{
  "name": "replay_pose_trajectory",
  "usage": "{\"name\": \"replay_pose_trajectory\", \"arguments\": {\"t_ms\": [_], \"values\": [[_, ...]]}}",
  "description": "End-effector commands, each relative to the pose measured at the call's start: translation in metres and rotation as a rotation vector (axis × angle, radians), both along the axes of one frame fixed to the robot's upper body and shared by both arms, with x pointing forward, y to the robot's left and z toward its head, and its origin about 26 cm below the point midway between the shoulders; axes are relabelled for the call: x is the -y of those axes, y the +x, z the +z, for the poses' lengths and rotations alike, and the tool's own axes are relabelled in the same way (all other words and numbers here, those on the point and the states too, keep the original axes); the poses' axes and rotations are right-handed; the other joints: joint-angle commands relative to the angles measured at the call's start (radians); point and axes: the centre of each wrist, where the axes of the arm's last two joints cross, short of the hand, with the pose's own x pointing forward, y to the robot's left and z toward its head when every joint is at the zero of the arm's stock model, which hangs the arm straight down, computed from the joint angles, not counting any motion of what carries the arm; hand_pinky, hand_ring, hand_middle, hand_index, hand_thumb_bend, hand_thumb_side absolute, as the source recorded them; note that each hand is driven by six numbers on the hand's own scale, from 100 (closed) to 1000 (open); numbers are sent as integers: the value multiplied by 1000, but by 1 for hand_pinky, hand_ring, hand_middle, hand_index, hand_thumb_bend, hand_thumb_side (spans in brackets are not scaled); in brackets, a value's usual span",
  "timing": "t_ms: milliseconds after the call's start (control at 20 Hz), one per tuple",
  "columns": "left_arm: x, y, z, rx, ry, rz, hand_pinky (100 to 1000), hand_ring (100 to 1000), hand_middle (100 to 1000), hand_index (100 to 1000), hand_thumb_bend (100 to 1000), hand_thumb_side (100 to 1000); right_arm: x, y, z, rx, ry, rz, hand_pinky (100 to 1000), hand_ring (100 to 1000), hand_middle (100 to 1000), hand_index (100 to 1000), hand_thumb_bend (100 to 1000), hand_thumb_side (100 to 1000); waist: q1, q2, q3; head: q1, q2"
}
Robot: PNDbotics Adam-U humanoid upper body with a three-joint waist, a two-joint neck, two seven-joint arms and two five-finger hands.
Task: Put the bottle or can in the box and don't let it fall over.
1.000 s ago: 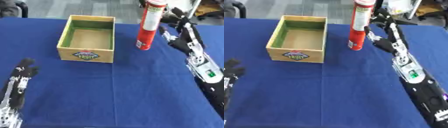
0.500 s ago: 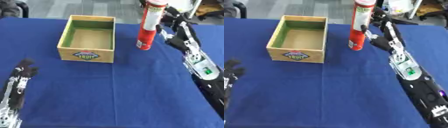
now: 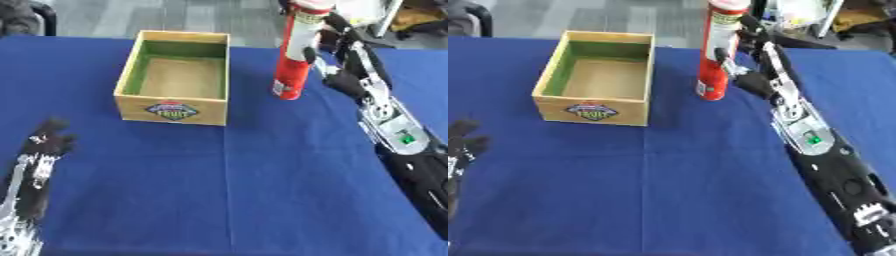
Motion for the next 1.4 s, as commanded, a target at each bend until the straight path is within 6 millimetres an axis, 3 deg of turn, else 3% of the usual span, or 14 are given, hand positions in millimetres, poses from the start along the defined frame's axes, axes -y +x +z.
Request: {"name": "replay_pose_trajectory", "arguments": {"t_ms": [50, 1400], "values": [[2, 3, 9, 29, 0, -14, 855, 812, 852, 943, 431, 757, 2, 5, 9, 21, 12, -1, 878, 951, 969, 1000, 342, 393, 4, -9, 3, -6, -9], [3, 4, 11, 38, 0, -18, 855, 817, 851, 943, 432, 755, 14, 12, 1, 10, 43, -57, 877, 952, 968, 1000, 340, 396, 3, -5, 11, -8, -13]]}}
